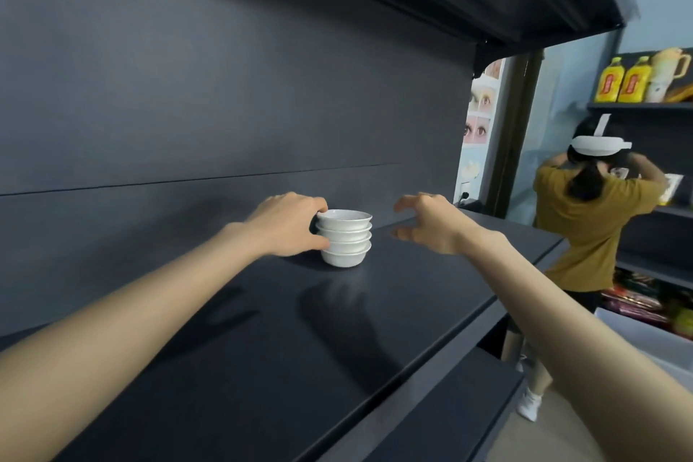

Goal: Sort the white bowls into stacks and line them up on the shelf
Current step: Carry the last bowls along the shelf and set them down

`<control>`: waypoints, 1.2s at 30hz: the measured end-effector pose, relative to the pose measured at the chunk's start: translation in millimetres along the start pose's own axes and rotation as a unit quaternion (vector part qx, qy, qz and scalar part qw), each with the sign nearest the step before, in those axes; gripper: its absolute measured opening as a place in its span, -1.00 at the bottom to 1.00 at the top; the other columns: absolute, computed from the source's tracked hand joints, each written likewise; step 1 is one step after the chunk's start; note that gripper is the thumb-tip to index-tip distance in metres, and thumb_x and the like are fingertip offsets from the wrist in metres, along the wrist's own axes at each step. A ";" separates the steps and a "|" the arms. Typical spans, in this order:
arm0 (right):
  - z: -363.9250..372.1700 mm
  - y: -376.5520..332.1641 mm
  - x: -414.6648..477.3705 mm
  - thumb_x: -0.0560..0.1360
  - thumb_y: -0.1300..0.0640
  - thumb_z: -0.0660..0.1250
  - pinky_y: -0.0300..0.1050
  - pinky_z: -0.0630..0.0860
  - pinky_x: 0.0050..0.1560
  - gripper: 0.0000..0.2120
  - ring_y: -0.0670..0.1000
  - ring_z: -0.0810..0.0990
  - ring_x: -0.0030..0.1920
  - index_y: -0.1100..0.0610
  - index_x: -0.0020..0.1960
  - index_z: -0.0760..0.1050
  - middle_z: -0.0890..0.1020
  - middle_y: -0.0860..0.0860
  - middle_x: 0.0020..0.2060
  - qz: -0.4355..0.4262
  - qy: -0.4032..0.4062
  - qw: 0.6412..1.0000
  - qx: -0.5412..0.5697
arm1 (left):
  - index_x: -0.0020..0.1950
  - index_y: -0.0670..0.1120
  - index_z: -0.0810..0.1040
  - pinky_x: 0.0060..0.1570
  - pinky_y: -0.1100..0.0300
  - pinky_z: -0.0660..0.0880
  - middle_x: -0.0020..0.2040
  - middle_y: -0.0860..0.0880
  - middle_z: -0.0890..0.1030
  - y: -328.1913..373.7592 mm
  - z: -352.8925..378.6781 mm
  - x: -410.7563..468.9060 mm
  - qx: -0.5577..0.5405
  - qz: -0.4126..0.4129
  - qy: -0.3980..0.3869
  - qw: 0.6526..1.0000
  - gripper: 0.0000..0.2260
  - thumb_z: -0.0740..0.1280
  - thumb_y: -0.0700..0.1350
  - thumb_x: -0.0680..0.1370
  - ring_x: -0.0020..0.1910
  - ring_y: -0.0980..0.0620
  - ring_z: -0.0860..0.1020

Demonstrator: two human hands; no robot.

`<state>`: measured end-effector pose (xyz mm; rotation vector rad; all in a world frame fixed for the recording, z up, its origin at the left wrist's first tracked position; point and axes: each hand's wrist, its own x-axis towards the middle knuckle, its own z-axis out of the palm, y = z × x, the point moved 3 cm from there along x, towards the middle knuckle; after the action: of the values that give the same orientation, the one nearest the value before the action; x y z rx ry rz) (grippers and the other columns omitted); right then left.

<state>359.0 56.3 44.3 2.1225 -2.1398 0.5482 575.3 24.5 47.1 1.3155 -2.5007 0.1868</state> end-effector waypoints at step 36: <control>130.7 76.9 187.5 0.38 -0.01 0.49 -0.40 0.42 0.00 -0.23 -0.16 0.49 0.11 0.19 0.46 0.24 0.48 -0.14 0.13 -0.189 -0.222 0.845 0.448 | 0.30 -0.04 0.39 0.03 0.36 0.47 0.17 0.15 0.57 10.1 186.0 97.8 -0.463 -0.347 0.191 0.793 -0.36 0.56 0.02 0.30 0.14 0.25 0.54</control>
<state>301.7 -163.8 -36.0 3.3424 -1.6731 1.3072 476.1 -93.6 -96.0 1.3955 -1.2757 -0.7614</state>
